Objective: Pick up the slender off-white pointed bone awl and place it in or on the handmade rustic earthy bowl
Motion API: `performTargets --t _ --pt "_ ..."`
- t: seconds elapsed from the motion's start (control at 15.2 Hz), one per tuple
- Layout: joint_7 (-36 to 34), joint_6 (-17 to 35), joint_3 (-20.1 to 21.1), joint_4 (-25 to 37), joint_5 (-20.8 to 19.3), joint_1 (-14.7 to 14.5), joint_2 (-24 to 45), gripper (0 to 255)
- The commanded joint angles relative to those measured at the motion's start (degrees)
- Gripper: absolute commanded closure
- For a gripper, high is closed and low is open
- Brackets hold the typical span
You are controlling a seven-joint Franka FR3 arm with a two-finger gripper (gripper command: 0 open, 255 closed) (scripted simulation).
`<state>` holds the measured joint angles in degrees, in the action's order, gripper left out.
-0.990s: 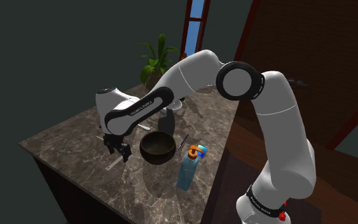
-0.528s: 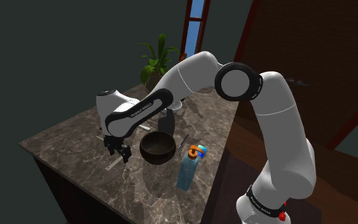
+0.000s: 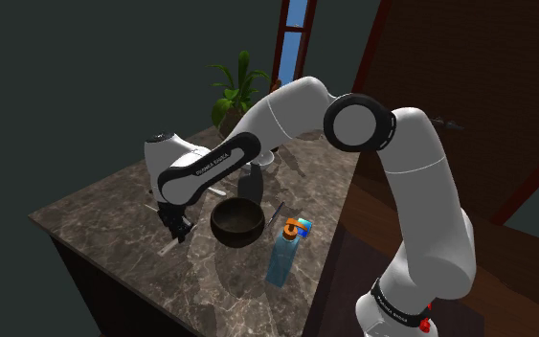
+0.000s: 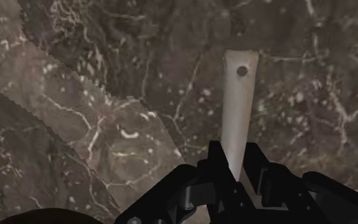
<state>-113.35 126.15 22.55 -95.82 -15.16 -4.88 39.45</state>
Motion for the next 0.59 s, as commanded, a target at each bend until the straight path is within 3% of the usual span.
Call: performTargets --t 0.0,0.53 --pt "-0.01 0.02 -0.06 -0.19 0.00 -0.07 0.42 255" --pt "0.54 -3.03 0.94 -0.31 1.21 0.66 -2.84 255"
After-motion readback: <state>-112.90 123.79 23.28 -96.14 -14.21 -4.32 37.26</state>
